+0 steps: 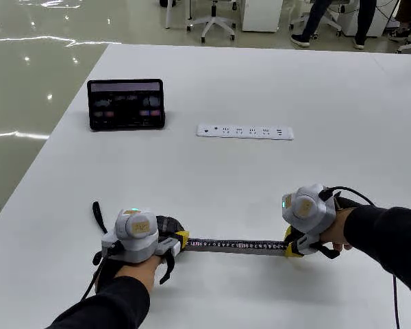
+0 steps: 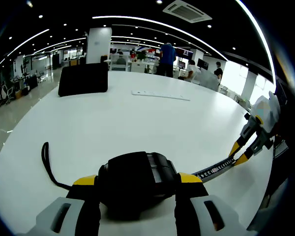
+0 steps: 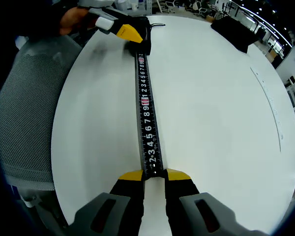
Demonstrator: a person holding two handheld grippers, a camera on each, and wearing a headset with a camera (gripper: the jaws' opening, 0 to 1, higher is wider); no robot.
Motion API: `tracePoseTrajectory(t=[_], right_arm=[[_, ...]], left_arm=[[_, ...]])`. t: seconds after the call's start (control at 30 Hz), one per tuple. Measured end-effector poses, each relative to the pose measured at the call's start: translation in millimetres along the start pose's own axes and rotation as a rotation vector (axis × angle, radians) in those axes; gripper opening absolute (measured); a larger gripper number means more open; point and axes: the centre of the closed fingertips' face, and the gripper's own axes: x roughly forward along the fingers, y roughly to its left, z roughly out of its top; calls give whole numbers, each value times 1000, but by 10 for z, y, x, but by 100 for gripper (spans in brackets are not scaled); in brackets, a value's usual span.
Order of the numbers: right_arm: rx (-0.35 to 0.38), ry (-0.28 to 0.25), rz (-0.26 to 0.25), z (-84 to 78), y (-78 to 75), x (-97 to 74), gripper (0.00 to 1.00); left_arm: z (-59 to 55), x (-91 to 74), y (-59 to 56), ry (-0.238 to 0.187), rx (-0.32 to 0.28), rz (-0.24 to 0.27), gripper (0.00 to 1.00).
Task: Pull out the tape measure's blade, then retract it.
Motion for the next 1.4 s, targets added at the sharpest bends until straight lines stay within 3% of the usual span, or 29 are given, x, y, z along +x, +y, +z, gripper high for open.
tracePoseTrajectory(t=[1.4], right_arm=[[2, -26, -5, 282, 25, 87, 11]], left_arm=[[-7, -4, -3, 5, -4, -5, 57]])
